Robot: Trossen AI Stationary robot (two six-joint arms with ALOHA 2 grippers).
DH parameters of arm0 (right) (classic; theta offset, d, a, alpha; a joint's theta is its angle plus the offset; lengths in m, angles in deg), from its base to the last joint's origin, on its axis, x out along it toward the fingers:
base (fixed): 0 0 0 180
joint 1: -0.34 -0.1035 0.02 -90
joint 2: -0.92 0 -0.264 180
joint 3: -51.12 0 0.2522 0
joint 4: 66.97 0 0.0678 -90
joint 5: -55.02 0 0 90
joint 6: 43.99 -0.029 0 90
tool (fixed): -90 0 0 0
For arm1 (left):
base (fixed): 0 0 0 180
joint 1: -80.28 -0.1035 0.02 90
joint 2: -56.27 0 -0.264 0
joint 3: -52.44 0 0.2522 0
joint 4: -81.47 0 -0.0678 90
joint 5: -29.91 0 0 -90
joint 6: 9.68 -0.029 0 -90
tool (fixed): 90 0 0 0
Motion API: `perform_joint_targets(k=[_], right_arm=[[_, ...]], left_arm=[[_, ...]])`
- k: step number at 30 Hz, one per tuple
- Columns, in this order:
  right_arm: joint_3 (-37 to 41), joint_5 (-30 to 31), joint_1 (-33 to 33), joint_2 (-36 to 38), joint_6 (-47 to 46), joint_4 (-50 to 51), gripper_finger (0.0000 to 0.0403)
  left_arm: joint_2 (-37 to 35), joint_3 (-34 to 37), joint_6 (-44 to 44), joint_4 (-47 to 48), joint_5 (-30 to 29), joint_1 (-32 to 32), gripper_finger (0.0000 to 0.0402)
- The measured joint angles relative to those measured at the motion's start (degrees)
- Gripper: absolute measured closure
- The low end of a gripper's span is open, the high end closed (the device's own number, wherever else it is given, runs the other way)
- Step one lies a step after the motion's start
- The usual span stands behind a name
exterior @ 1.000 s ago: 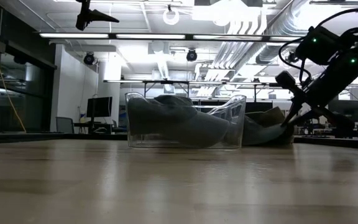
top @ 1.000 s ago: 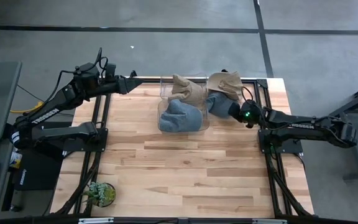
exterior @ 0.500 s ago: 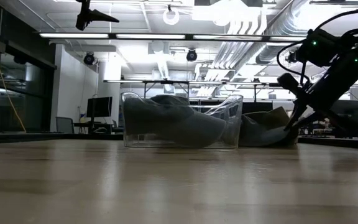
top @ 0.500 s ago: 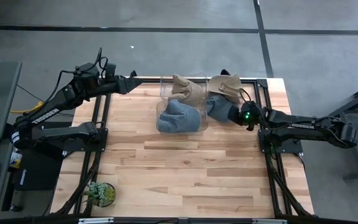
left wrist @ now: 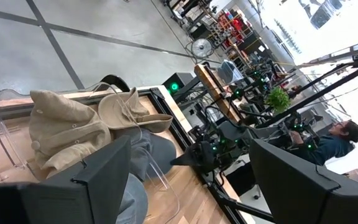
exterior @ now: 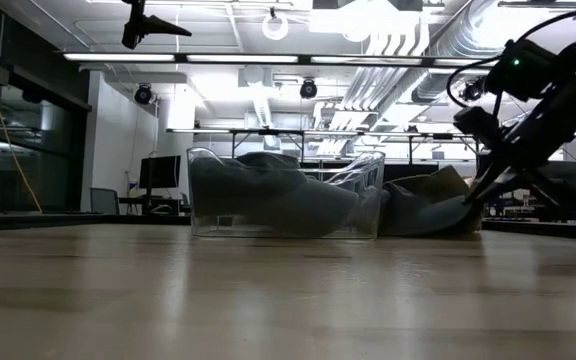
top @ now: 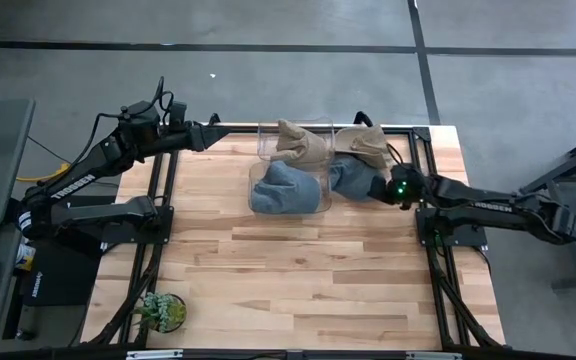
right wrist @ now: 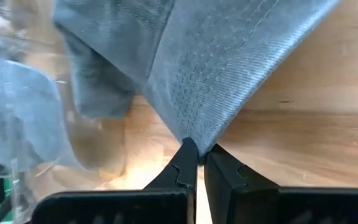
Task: Pick & Place hat
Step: Put the blue cap into the bottom transparent bin
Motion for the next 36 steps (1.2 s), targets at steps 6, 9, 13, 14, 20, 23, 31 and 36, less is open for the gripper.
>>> perform_joint_targets(k=[6,9,13,14,20,23,31,36], right_arm=[[0.02,-2.30,0.00,5.92,3.62,0.08,0.0400],[0.04,-2.82,0.00,8.75,4.84,0.11,0.0400],[0.04,-2.20,0.00,12.41,6.44,-0.80,0.0400],[0.04,-2.21,0.00,13.19,6.68,-1.29,0.0400],[0.04,-3.07,0.00,17.60,7.27,-2.75,0.0400],[0.04,-4.37,0.00,19.05,6.81,-2.82,0.0400],[0.02,-11.76,0.00,19.51,8.98,-2.90,0.0400],[0.00,-14.53,0.00,19.51,10.57,-2.84,0.0400]], left_arm=[[0.00,0.00,0.02,0.00,0.02,0.00,0.0099],[0.00,0.00,0.02,0.00,0.02,0.00,0.0099],[-0.02,0.00,0.02,-0.02,0.04,0.00,0.0099],[-0.02,0.00,0.02,0.00,0.04,0.00,0.0099],[-0.02,0.00,0.30,0.00,0.05,0.00,0.0099],[-0.02,0.00,1.09,0.00,0.17,-0.02,0.0099],[-0.02,0.00,1.09,0.00,0.17,0.00,0.0099],[-0.02,0.00,1.11,-0.01,0.15,0.00,0.0099]])
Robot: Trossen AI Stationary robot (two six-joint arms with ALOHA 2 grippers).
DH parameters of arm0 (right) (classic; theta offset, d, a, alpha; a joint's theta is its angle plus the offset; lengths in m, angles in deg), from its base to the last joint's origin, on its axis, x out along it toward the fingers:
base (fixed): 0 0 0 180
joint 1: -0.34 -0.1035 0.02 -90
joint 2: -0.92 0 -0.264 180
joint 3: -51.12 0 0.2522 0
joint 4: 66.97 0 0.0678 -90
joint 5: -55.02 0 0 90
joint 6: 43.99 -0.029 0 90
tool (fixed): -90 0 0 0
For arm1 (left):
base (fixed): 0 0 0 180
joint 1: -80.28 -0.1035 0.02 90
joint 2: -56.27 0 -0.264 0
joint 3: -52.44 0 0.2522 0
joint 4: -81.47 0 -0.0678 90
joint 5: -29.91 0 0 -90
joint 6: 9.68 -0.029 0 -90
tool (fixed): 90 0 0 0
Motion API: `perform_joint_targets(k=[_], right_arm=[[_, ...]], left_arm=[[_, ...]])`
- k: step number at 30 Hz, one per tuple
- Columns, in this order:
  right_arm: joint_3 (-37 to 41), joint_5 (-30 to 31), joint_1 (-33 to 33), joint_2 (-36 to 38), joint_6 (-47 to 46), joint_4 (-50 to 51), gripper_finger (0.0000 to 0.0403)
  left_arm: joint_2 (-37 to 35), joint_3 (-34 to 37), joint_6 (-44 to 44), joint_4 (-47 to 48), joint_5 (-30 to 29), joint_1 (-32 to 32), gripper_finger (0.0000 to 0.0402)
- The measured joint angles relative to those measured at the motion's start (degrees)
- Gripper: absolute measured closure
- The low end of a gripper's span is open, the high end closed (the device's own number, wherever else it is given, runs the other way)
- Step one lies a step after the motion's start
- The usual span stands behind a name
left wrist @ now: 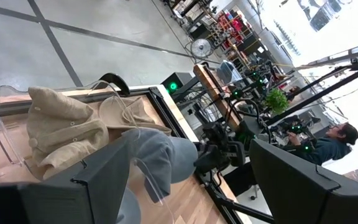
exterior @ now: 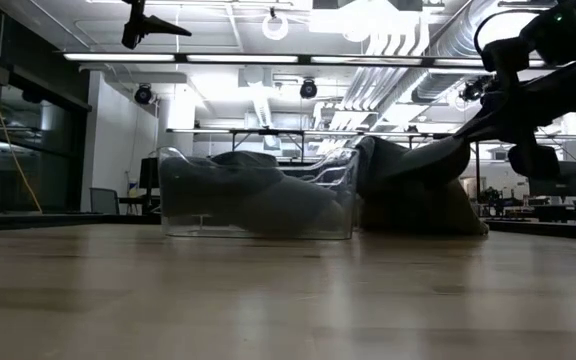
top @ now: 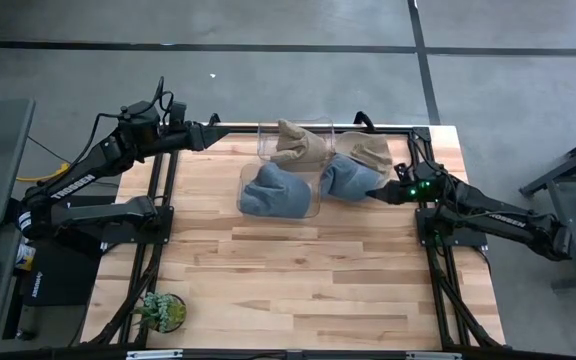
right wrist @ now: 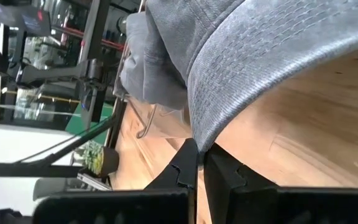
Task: Pick & Place hat
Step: Put the blue cap into the bottom transparent bin
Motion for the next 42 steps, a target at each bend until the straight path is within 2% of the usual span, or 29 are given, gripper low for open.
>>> perform_joint_targets(k=[10,15,25,42], right_arm=[[-0.02,0.68,0.00,0.02,2.84,-0.04,0.0400],[-0.78,-1.46,0.00,0.02,2.76,0.33,0.0400],[-9.31,-1.18,0.00,0.02,9.18,3.67,0.0400],[-22.12,4.94,0.00,-0.11,18.08,3.41,0.0400]], left_arm=[[0.00,0.00,0.02,-0.01,-0.02,0.00,0.0099],[0.00,0.00,0.02,0.00,-0.06,-0.01,0.0099],[0.00,0.00,1.21,-0.02,-0.17,0.00,0.0099],[0.07,0.00,1.70,-0.02,-0.12,-0.02,0.0099]])
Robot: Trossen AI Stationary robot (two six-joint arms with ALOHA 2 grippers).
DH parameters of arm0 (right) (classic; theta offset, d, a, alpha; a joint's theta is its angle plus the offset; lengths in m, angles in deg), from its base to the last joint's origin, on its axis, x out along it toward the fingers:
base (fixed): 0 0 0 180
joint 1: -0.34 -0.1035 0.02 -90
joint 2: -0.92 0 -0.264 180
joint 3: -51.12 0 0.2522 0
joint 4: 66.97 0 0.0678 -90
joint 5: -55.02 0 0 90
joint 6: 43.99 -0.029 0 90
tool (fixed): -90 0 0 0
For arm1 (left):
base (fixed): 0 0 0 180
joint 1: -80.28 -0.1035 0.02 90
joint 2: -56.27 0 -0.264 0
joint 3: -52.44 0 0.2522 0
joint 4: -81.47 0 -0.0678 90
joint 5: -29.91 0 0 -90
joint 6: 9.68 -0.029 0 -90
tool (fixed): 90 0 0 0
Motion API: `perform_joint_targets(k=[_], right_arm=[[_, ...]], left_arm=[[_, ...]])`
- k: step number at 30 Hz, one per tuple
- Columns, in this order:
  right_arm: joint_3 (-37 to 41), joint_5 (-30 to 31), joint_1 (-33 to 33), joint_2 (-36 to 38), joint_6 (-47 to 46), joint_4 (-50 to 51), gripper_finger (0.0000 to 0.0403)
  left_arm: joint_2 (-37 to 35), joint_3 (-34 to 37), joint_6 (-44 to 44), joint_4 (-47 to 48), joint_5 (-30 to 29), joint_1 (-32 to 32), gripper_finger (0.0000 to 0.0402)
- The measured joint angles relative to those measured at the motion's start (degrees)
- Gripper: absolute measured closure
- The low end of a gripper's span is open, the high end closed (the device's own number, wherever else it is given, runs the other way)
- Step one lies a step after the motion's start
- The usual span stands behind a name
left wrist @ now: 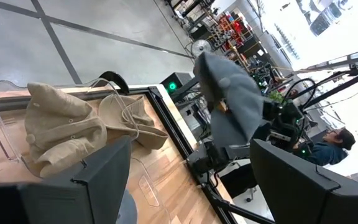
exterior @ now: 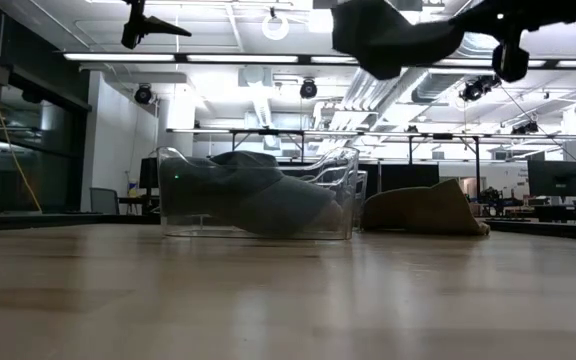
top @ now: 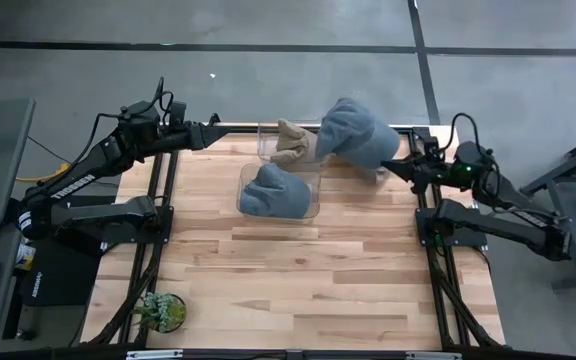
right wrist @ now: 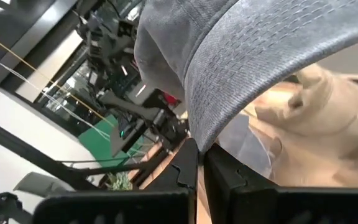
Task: Pick & Place hat
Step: Put the blue cap into the bottom transparent bin
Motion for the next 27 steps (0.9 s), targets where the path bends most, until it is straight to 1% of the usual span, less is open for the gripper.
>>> perform_joint_targets(k=[3,7,13,22,27], right_arm=[[-1.28,0.71,0.00,-0.32,0.71,-0.92,0.0400],[-2.32,0.57,0.00,-1.67,0.83,-4.98,0.0400],[-4.85,0.08,-0.38,-6.54,1.56,-7.63,0.0400],[-11.13,1.30,-5.11,-16.21,6.04,-9.01,0.0400],[-14.45,1.34,-8.50,-20.46,9.92,-7.99,0.0400]], left_arm=[[0.00,0.00,0.00,0.00,0.02,-0.01,0.0099],[0.01,0.00,0.00,0.00,0.02,0.01,0.0099],[0.02,0.00,-0.12,0.02,0.02,0.02,0.0099],[0.00,0.00,-0.18,2.10,0.15,0.00,0.0099],[0.00,0.00,3.45,0.26,2.29,-0.01,0.0099]])
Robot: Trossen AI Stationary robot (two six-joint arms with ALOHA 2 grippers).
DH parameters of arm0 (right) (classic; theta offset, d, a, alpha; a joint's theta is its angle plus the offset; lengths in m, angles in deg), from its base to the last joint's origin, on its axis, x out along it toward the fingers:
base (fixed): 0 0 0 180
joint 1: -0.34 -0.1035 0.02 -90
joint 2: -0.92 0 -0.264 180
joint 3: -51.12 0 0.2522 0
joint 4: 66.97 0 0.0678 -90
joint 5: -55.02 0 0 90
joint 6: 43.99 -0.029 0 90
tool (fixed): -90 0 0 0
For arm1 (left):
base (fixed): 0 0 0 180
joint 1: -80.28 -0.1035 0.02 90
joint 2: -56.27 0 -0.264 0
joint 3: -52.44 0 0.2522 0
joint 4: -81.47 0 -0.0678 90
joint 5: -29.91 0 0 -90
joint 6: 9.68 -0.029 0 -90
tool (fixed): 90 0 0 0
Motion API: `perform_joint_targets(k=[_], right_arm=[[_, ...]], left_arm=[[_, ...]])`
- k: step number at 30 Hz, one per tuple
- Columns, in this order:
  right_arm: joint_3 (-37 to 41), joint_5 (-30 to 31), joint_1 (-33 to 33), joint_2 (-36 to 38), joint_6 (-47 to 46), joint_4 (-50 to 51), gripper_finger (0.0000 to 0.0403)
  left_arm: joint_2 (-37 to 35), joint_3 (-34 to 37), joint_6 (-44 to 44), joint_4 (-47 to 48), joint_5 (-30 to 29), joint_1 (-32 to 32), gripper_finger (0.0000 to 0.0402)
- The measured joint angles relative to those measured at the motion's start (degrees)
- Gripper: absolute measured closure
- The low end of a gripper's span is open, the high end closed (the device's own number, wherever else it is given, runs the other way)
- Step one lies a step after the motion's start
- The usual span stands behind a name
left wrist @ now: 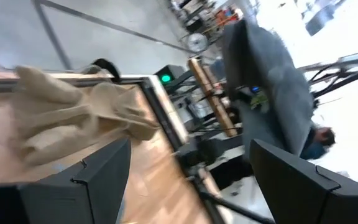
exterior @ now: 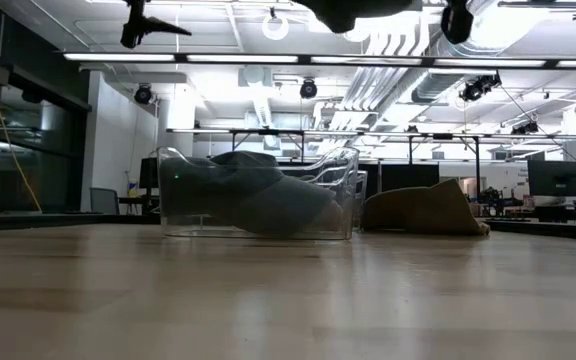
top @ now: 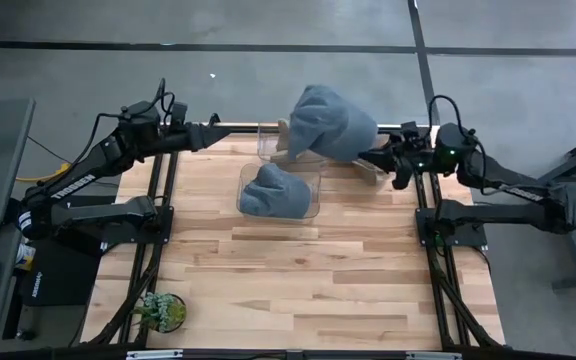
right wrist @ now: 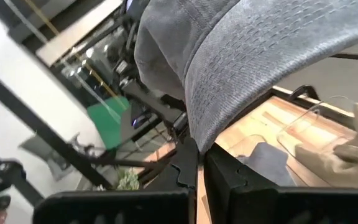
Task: Pick & Place hat
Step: Put the blue cap into the bottom transparent bin
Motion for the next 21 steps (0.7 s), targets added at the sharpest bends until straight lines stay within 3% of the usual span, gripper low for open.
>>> perform_joint_targets(k=[21], right_arm=[[-3.45,2.58,-8.55,-10.72,2.31,-5.64,0.0401]], left_arm=[[8.58,0.00,14.37,-18.15,13.05,0.04,0.0099]])
